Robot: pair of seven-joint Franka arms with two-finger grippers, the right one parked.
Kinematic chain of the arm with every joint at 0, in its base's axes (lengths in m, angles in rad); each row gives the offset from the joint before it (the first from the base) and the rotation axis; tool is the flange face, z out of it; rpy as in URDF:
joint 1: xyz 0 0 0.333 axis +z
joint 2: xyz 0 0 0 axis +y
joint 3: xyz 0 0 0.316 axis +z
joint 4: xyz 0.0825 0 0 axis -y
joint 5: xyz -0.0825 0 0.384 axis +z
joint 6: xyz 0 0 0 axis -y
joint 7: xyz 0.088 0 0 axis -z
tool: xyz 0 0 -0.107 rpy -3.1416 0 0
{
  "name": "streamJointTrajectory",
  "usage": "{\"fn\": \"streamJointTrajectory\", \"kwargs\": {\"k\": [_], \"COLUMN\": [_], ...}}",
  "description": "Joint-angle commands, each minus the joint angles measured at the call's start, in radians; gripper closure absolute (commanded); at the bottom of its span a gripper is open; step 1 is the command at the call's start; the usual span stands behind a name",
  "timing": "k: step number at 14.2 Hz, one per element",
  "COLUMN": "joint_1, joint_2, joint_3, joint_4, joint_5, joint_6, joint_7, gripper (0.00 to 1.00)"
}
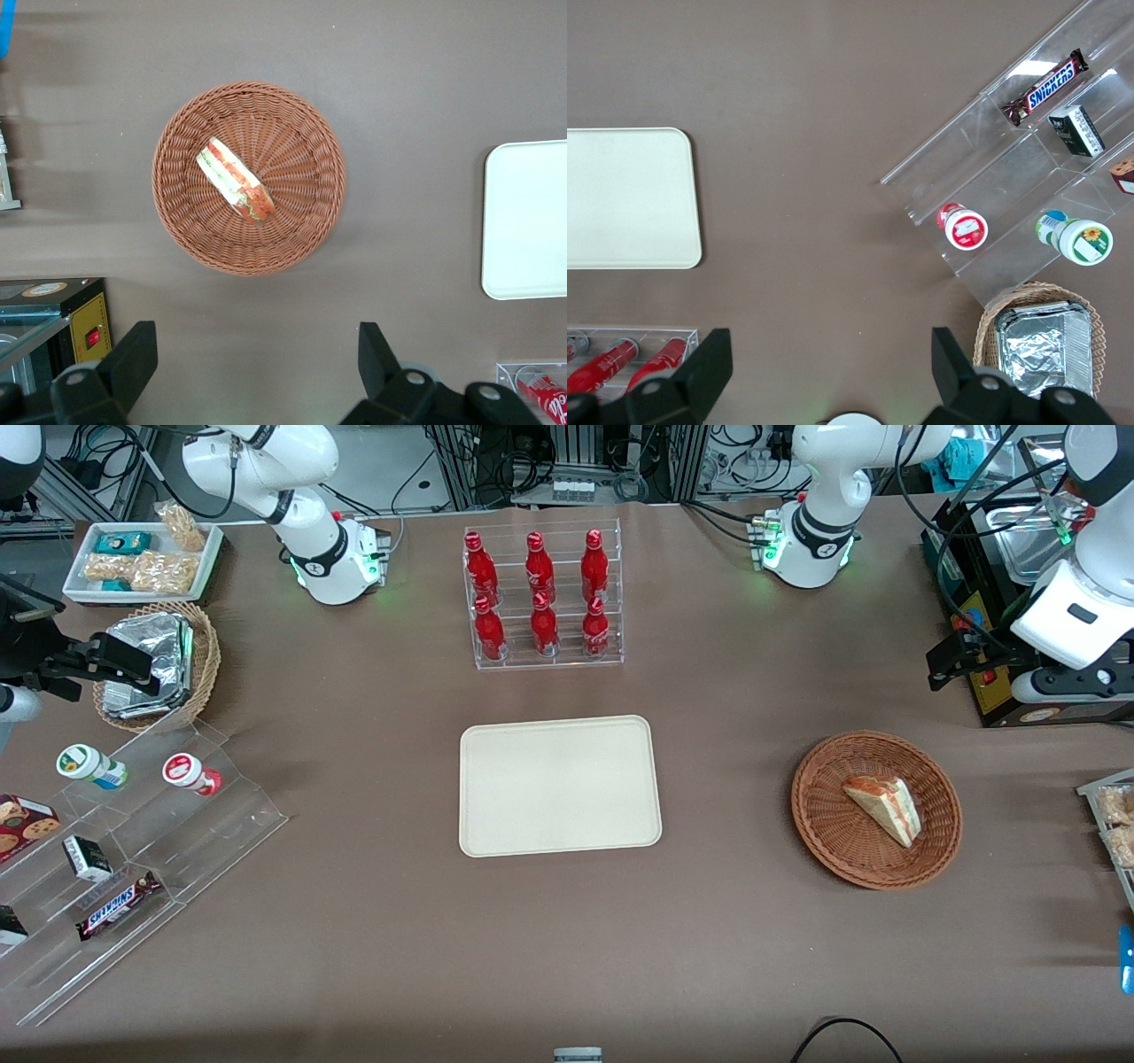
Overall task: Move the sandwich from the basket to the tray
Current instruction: 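Move the left gripper over the wrapped sandwich in the wicker basket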
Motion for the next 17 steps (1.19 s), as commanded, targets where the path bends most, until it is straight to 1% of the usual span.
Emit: {"fn": "streamJointTrajectory", "kwargs": {"k": [1,13,17], "joint_1": [-0.004,-0.004,0.028], "joint_2": [-0.018,-0.007,0.057], "joint_3": [-0.008,-0.011,-0.003], "joint_4": [0.003,-0.022,-0.062], "joint_5": [-0.014,-0.014,-0.013], "joint_6": [-0.024,-0.044,-0.016], "joint_7": [0.007,0.005,0.005], "gripper": [0.0,0.0,0.0]}}
